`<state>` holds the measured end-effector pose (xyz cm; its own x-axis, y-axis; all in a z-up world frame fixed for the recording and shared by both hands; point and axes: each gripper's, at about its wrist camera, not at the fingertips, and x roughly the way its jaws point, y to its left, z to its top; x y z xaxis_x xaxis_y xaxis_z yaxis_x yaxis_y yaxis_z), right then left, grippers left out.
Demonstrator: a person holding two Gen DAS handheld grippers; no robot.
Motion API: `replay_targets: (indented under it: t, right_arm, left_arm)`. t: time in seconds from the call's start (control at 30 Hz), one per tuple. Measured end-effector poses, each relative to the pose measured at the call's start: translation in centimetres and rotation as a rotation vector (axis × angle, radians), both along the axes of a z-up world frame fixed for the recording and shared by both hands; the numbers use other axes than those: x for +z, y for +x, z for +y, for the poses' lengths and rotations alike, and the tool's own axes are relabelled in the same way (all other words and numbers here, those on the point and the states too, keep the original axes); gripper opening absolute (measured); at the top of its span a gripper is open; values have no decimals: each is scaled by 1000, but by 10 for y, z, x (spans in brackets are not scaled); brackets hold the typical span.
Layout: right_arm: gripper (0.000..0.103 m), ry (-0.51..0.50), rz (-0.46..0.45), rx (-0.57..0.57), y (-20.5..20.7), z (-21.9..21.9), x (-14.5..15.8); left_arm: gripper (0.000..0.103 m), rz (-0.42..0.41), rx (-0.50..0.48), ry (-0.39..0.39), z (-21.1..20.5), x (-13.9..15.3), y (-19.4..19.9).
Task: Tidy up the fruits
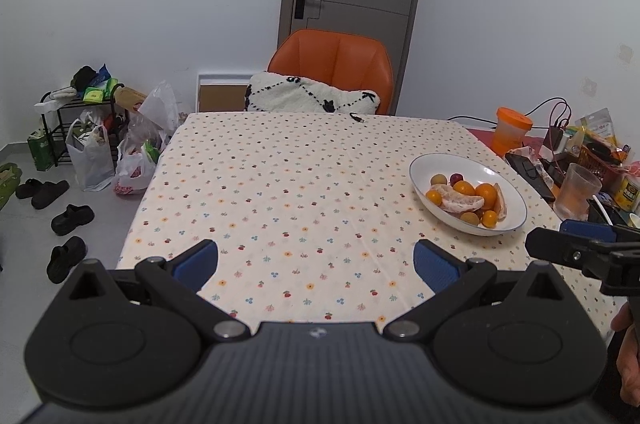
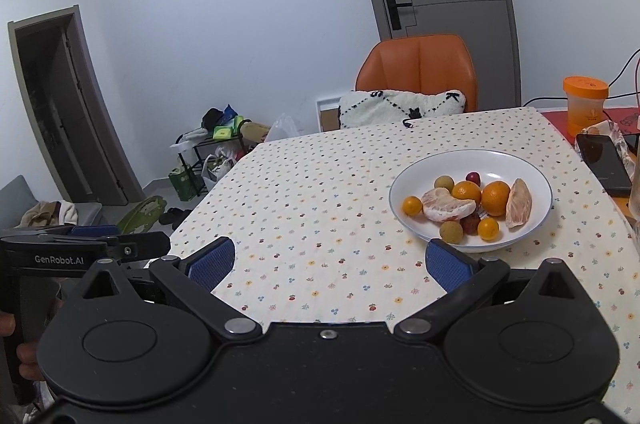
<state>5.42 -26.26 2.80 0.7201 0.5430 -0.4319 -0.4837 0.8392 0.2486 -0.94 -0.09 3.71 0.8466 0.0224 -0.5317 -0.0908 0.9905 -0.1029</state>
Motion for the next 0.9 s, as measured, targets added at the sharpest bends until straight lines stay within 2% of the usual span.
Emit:
replay_targets:
  t: [0.9]
  right_arm:
    - [103,-18,-17,5,-1,0,1]
  left_arm:
    - [103,3,10,-3,5,0,-2]
